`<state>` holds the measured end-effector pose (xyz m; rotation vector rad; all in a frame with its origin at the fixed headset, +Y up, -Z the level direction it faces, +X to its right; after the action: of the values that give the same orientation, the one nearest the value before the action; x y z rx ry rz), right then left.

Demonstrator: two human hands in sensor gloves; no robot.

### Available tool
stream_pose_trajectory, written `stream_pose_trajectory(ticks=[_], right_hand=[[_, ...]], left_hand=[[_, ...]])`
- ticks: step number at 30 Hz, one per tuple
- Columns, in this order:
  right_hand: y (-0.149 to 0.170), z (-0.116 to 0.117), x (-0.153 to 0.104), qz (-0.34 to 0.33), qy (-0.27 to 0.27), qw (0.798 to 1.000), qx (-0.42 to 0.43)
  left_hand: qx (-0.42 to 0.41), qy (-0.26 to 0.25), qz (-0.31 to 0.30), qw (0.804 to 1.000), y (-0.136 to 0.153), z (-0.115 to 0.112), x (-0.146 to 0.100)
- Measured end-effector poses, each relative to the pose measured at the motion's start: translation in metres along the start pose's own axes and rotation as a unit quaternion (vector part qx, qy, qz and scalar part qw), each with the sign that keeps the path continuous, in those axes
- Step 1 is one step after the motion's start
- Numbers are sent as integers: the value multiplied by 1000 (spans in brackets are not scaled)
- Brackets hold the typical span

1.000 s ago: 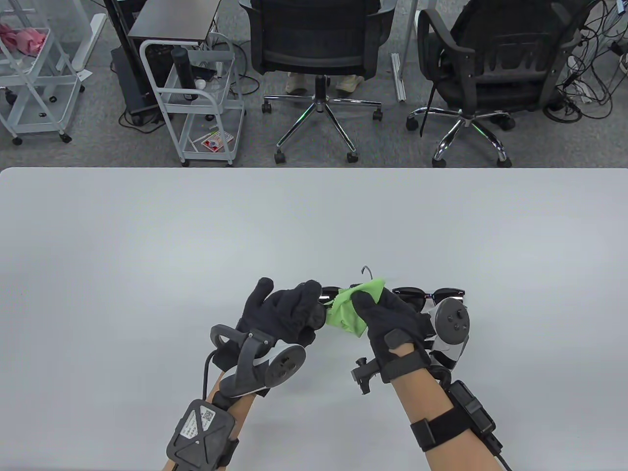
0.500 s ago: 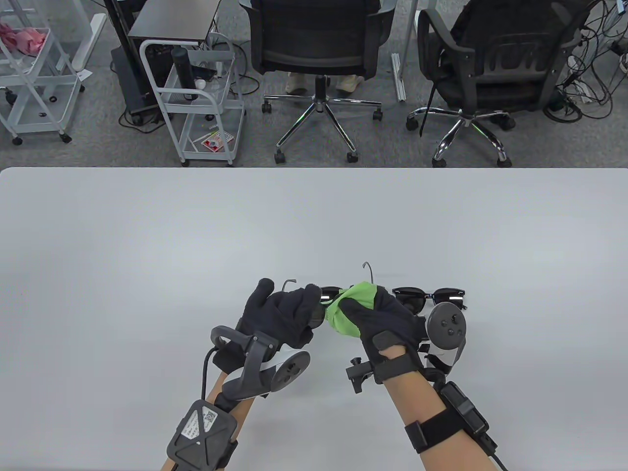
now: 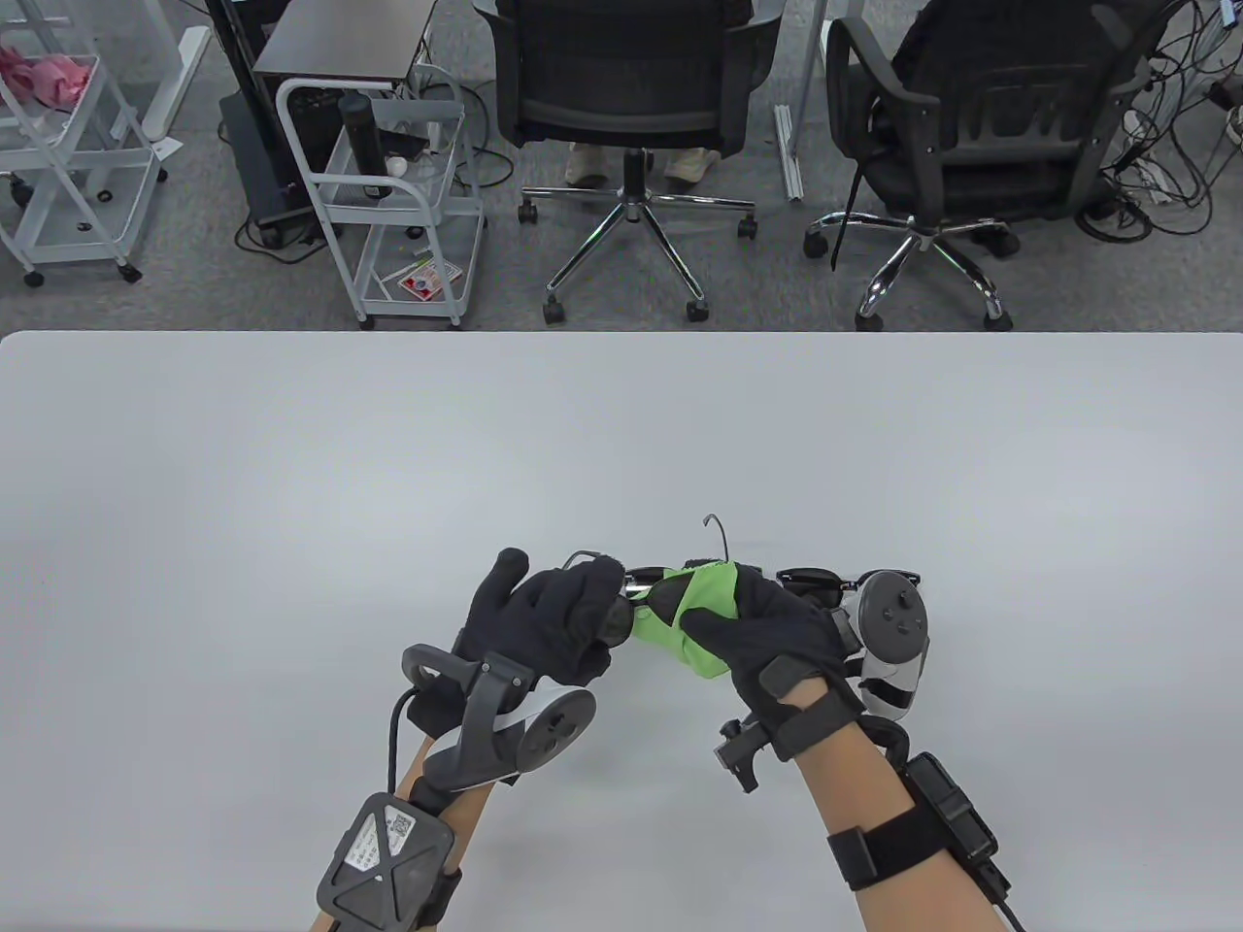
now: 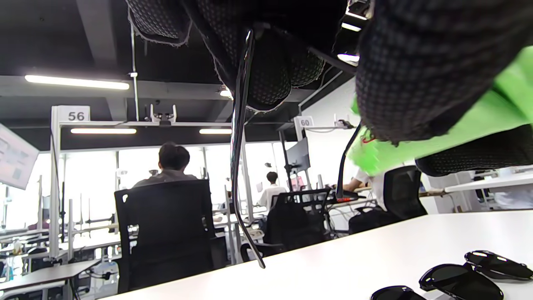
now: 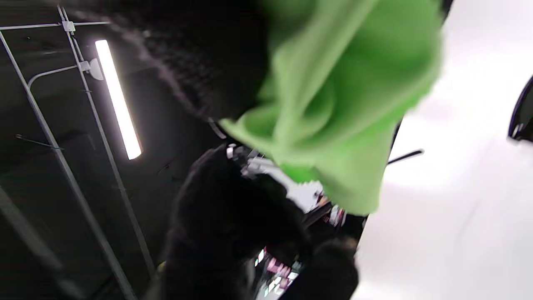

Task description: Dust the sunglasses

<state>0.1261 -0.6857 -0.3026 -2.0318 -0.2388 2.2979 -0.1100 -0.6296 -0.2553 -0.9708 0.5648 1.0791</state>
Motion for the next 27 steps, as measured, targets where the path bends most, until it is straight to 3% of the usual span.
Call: stream_pose_trajectory(ticks=[3,7,9,12,13,15,17,20,24,27], right_hand=[[-1,0,-5,-3,53,999,-2],[-2,-2,-6,-1,50,999,17],[2,-1,-3,5,19,999,39],[12,6,3,33,-86,991,101],[13,6,4,35,-88,991,95],[11,5,4,28,-63,996,60],[5,1,1,19,-2,1000,-11],[4,1,-3,18,43,999,-8],[7,1,-2,20,22,999,22],[13,2,2,26,-46,996,74]], left_hand=[[-3,2,-3,1000,-1,0,0],[-9,0,1,1000,0,1,0],[3,-1,3,1000,2,1,1],[3,5,8,1000,8,-1,0],[5,6,7,1000,8,-2,-1],[13,6,0,1000,6,-2,-1],[22,5,-8,1000,0,-2,-1],[14,7,-7,1000,-1,-3,0],[7,8,-2,1000,2,-3,0],[11,6,-2,1000,3,-2,-1]])
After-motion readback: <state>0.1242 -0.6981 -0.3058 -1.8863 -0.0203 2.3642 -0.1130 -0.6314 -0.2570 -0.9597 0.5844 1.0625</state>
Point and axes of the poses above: the tracker on the back of each hand, its own y axis roughly to the little-finger side, its own x axis roughly from the wrist to the fingertips, z = x × y, the point moved 2 cm from there along x, roughly from the wrist to the fingertips, and after that the axes turned 3 degrees about z, right-handed, at the moved point
